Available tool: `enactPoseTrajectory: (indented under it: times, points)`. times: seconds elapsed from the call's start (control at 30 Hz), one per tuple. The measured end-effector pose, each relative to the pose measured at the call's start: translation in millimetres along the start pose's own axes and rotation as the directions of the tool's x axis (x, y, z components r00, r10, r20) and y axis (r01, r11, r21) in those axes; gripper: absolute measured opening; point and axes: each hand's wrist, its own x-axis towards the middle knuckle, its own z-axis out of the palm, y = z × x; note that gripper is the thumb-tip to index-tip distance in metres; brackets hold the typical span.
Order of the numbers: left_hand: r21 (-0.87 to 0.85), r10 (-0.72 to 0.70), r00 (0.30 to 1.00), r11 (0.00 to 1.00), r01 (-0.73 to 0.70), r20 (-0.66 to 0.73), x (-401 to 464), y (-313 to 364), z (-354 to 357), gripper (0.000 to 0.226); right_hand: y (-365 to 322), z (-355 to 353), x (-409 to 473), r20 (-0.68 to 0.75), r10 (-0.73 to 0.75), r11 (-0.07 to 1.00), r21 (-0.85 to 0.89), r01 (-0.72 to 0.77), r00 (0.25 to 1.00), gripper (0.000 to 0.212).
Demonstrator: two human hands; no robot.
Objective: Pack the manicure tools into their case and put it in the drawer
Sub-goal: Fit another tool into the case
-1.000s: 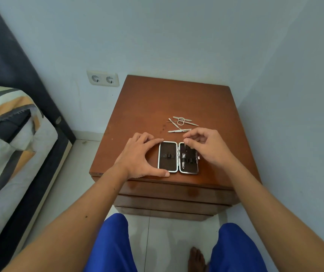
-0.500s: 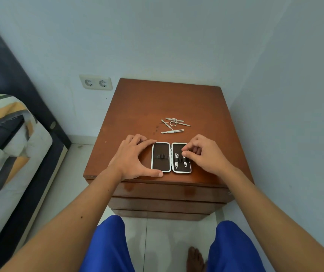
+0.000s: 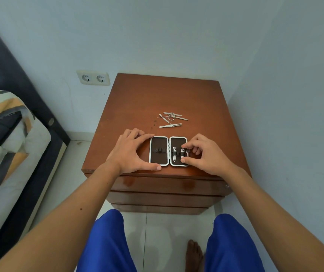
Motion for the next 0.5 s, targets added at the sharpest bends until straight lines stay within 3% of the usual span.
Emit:
enactPoseTrajectory:
  times: [0.27, 0.5]
  points:
    - [0.005, 0.001, 1.0, 1.0, -0.001, -0.007, -1, 1, 0, 0.117, -1, -8, 20, -0.097, 0.037, 0.994, 0.105, -0.026, 0.995, 0.034]
    - [0.014, 0.014, 1.0, 1.0, -0.014, -0.013, 0, -1, 1, 0.116, -2, -10, 89, -0.246, 0.06, 0.998, -0.02, -0.067, 0.967, 0.014]
